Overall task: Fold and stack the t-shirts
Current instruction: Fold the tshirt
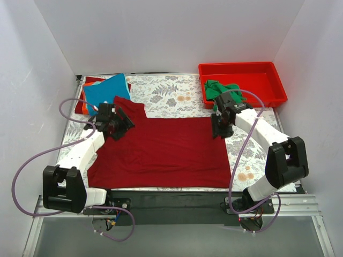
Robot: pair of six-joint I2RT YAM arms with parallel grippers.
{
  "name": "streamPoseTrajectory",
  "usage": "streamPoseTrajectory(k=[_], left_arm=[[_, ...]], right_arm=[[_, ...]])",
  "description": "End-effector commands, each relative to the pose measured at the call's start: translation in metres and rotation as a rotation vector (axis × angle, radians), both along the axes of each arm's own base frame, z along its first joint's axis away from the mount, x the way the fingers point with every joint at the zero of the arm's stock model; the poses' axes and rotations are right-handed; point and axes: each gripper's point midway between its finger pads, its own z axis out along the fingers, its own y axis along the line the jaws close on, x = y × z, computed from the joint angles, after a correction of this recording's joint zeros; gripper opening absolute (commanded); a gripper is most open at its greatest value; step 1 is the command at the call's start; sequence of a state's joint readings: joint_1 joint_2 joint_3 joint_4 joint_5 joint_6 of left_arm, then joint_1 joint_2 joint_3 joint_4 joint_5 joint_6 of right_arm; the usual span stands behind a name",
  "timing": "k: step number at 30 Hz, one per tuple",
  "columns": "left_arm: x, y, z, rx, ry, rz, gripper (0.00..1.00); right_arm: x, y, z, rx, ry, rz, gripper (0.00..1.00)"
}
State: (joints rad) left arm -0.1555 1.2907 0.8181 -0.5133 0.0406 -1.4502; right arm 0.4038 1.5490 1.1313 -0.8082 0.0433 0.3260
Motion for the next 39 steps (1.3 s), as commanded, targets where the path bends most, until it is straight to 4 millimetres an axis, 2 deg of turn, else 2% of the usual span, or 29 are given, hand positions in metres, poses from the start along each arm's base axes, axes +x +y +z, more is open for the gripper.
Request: streamPoseTrajectory(k=[1,2,5,7,18,23,29,39], left_arm=[[0.039,0.002,0.055,-0.013,-0.154,-0.031,0.65],[0.048,0.003,0.070,-0.022,-0.188,-0.031,0.65],[0.057,0.008,0.080,-0.047,-0.202,-0.030,0.65],[0.058,0.011,0.084,-0.053,-0.210,-0.031,0.65],[0.029,0.027,0.074,-0.026,-0.181,-0.016,0.65],[0.018,0.031,0.068,-0.017,-0.160,-0.008,0.64],[0.010,0.033,0.070,-0.011,-0.163,-0.008,0.64],[0.003,0.036,0.074,0.007,-0.167,-0.010,0.65]], right_arm=[[0.049,-0.014,0.046,-0.050,-0.194,-0.032,0.49],[0.056,-0.020,0.048,-0.081,-0.213,-0.044,0.49],[0.084,-0.032,0.050,-0.137,-0.268,-0.071,0.49],[0.101,-0.034,0.043,-0.143,-0.299,-0.072,0.48],[0.162,-0.027,0.006,-0.081,-0.394,-0.052,0.41],[0.175,-0.027,-0.011,-0.070,-0.388,-0.050,0.40],[0.176,-0.027,-0.034,-0.079,-0.351,-0.054,0.40],[0.184,-0.034,-0.044,-0.089,-0.402,-0.085,0.39]])
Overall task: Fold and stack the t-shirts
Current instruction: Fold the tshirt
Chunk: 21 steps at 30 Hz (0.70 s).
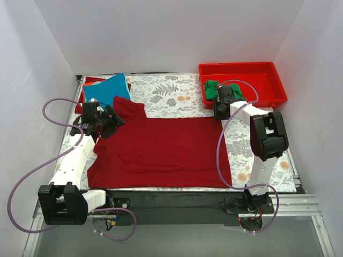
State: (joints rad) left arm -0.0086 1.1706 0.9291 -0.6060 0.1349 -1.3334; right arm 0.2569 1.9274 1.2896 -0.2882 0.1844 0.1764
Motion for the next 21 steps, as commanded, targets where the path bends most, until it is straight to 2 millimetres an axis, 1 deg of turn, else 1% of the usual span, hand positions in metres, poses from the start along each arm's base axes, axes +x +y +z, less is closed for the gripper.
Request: streamPoseTrajectory(k=[1,4,7,10,13,14,15,17,18,20,21], left_arm=[[-0.009,0.003,0.006,0.018,-0.016,-0.007,0.64],[-0.012,0.004,0.004,0.022,-0.012,-0.006,0.64],[-0.014,0.004,0.005,0.024,-0.015,-0.008,0.65],[-0.015,0.005,0.007,0.032,-0.019,-0.010,0.64],[-0.015,0.006,0.008,0.042,-0.022,-0.016,0.64],[-0.015,0.006,0.008,0.043,-0.023,-0.019,0.64],[-0.013,0.006,0.010,0.044,-0.029,-0.025,0.64],[-0.009,0.005,0.012,0.057,-0.040,-0.045,0.65],[-0.005,0.007,0.014,0.067,-0.041,-0.047,0.65],[0.004,0.012,0.016,0.106,-0.044,-0.048,0.65],[0.010,0.015,0.009,0.120,-0.012,-0.045,0.65]], right_arm=[[0.012,-0.004,0.005,-0.003,-0.062,-0.018,0.39],[0.014,-0.005,0.000,-0.007,-0.054,-0.024,0.39],[0.015,-0.008,-0.005,-0.023,-0.053,-0.034,0.38],[0.017,-0.007,-0.010,-0.005,-0.044,-0.030,0.38],[0.018,-0.004,-0.013,0.011,-0.038,-0.024,0.34],[0.018,-0.004,-0.014,0.015,-0.036,-0.020,0.32],[0.018,-0.004,-0.014,0.014,-0.034,-0.017,0.23],[0.016,-0.003,-0.016,0.017,-0.026,-0.005,0.17],[0.015,-0.003,-0.017,0.017,-0.023,-0.004,0.09],[0.013,-0.002,-0.017,0.024,-0.021,-0.001,0.02],[0.010,-0.002,-0.016,0.031,-0.017,-0.003,0.01]])
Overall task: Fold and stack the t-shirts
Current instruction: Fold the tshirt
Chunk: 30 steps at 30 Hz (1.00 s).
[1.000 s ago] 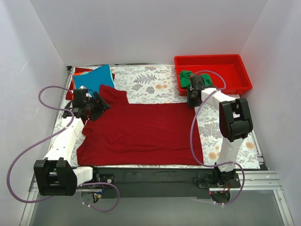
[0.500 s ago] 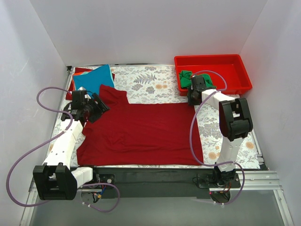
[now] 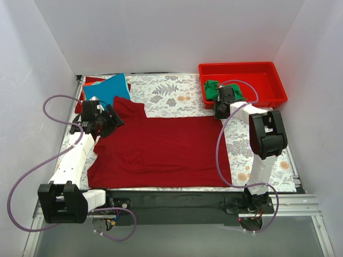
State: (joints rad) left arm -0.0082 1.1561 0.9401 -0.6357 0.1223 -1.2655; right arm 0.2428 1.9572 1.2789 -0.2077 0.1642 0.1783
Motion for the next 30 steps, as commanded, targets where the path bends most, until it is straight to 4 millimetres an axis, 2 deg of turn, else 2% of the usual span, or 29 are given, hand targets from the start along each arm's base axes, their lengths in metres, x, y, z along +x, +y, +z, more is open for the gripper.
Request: streamPoseTrajectory(k=[1,3,4,5,6,7,8,9,11,12,14,15,17,20,22,23,24,30], left_arm=[[0.023,0.012,0.015,0.078,-0.025,-0.006,0.65],[0.038,0.020,0.008,0.122,-0.006,0.005,0.64],[0.048,0.022,0.016,0.135,-0.026,0.010,0.63],[0.055,0.024,0.017,0.150,-0.030,0.008,0.62],[0.064,0.025,0.009,0.154,-0.015,0.005,0.62],[0.075,0.026,0.018,0.163,-0.039,0.006,0.61],[0.083,0.032,0.017,0.193,-0.048,0.022,0.60],[0.090,0.038,0.007,0.219,-0.027,0.038,0.60],[0.106,0.042,0.009,0.242,-0.044,0.049,0.57],[0.113,0.045,-0.002,0.261,-0.024,0.048,0.56],[0.131,0.048,-0.001,0.277,-0.051,0.052,0.54],[0.137,0.048,-0.012,0.287,-0.035,0.040,0.54],[0.155,0.050,-0.016,0.301,-0.043,0.043,0.51],[0.172,0.055,-0.023,0.326,-0.046,0.048,0.49],[0.183,0.056,-0.018,0.342,-0.068,0.046,0.47],[0.188,0.058,-0.025,0.351,-0.056,0.048,0.47],[0.194,0.060,-0.019,0.360,-0.070,0.053,0.46],[0.208,0.061,-0.029,0.378,-0.063,0.043,0.45]], right_arm=[[-0.005,-0.001,-0.009,0.008,0.022,0.001,0.01],[-0.011,-0.001,-0.007,0.020,0.029,0.001,0.01],[-0.014,-0.001,-0.007,0.022,0.035,0.002,0.01],[-0.016,-0.001,-0.006,0.025,0.039,0.001,0.01],[-0.020,-0.001,-0.004,0.026,0.038,0.003,0.01],[-0.022,-0.002,-0.004,0.027,0.042,0.002,0.01],[-0.024,-0.001,-0.003,0.030,0.043,0.006,0.01],[-0.026,-0.001,0.001,0.033,0.038,0.007,0.01],[-0.030,-0.001,0.001,0.036,0.046,0.011,0.01],[-0.031,-0.001,0.004,0.038,0.044,0.012,0.01],[-0.035,0.000,0.005,0.044,0.050,0.017,0.01],[-0.036,0.000,0.006,0.048,0.053,0.016,0.01],[-0.039,0.001,0.005,0.057,0.061,0.020,0.01],[-0.042,0.003,0.004,0.066,0.072,0.026,0.01],[-0.043,0.004,0.003,0.066,0.077,0.027,0.01],[-0.044,0.003,0.002,0.065,0.082,0.029,0.01],[-0.044,0.003,0.003,0.064,0.082,0.028,0.01],[-0.048,0.002,-0.001,0.057,0.096,0.036,0.01]])
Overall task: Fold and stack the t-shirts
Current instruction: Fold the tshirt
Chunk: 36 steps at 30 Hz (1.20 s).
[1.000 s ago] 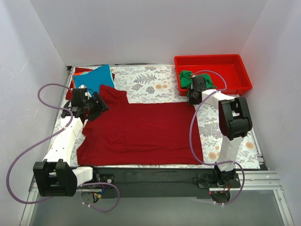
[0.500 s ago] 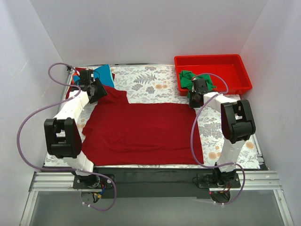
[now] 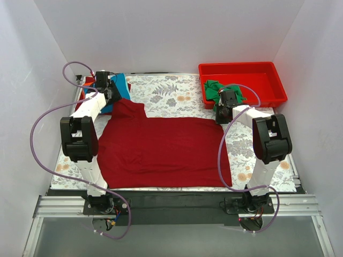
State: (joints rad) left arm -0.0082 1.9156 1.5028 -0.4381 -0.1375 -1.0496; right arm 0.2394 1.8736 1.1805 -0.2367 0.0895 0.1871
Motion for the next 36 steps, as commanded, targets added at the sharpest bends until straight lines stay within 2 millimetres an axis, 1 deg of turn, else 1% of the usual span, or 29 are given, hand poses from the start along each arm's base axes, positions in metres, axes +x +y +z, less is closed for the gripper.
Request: streamPoseTrajectory(k=[1,3,4,6,8,10,13,16,19,25,31,34,36], left_arm=[[0.018,0.009,0.022,0.043,-0.070,0.008,0.44],[0.022,0.006,0.017,0.030,-0.070,-0.008,0.44],[0.025,0.005,0.018,0.025,-0.075,-0.010,0.43],[0.028,0.003,0.012,0.020,-0.065,-0.016,0.42],[0.030,0.004,0.012,0.018,-0.068,-0.010,0.40],[0.034,0.002,0.015,0.011,-0.082,-0.018,0.38],[0.038,0.005,0.019,0.026,-0.093,-0.017,0.35],[0.042,0.005,0.025,0.035,-0.106,-0.017,0.34],[0.046,0.005,0.026,0.037,-0.110,-0.024,0.34],[0.050,0.004,0.015,0.027,-0.090,-0.031,0.33],[0.048,0.005,0.005,0.038,-0.063,-0.030,0.31],[0.048,0.005,0.002,0.037,-0.058,-0.031,0.21],[0.048,0.004,0.002,0.035,-0.057,-0.033,0.17]], right_arm=[[-0.015,-0.002,-0.002,0.004,0.045,0.005,0.01],[-0.016,-0.001,-0.003,0.003,0.048,0.009,0.01],[-0.015,-0.001,-0.002,0.004,0.046,0.011,0.01],[-0.016,-0.002,-0.004,0.004,0.053,0.009,0.01],[-0.015,-0.001,-0.004,0.006,0.053,0.012,0.01],[-0.014,0.001,-0.003,0.009,0.053,0.017,0.01],[-0.014,0.000,-0.003,0.010,0.054,0.014,0.01],[-0.015,0.002,-0.003,0.015,0.057,0.021,0.01],[-0.015,0.002,-0.003,0.018,0.058,0.021,0.01],[-0.014,0.002,-0.003,0.016,0.059,0.026,0.01],[-0.014,0.004,-0.003,0.022,0.062,0.031,0.01],[-0.013,0.004,-0.003,0.023,0.062,0.032,0.01],[-0.013,0.004,-0.003,0.021,0.062,0.033,0.01]])
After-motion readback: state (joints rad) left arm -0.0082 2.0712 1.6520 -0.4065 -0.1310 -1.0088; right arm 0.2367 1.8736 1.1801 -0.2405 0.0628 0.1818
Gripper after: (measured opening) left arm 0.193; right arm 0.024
